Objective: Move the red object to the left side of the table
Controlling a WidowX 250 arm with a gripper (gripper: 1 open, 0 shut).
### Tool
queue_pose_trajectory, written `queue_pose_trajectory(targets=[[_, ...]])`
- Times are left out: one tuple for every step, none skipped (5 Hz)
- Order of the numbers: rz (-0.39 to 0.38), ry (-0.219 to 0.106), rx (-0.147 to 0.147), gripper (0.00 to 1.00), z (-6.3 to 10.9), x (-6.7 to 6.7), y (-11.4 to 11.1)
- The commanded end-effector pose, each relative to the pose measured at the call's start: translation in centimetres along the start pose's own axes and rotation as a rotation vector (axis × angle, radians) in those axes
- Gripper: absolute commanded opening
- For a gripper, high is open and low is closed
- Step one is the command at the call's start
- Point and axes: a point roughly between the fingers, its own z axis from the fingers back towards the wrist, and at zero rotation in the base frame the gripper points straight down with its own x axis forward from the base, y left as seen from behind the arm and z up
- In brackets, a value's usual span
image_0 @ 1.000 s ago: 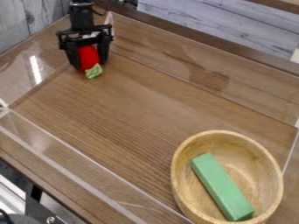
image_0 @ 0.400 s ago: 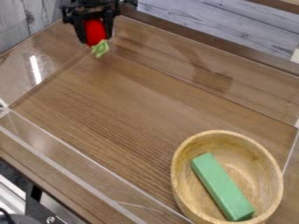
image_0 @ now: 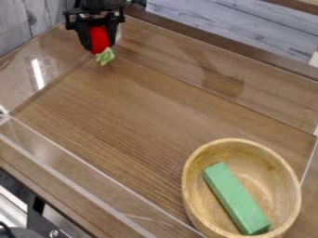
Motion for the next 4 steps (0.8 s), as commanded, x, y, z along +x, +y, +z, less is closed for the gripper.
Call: queue_pose_trajectory(targets=[[0.076, -0.072, -0.024, 1.00, 3.4, -0.3, 0.3], [0.093, -0.074, -0.018, 1.00, 3.8, -0.8, -0.1], [0.110, -0.075, -0.012, 1.00, 4.4, -1.4, -0.6], [0.116, -0.077, -0.007, 1.00, 5.5, -1.8, -0.4]])
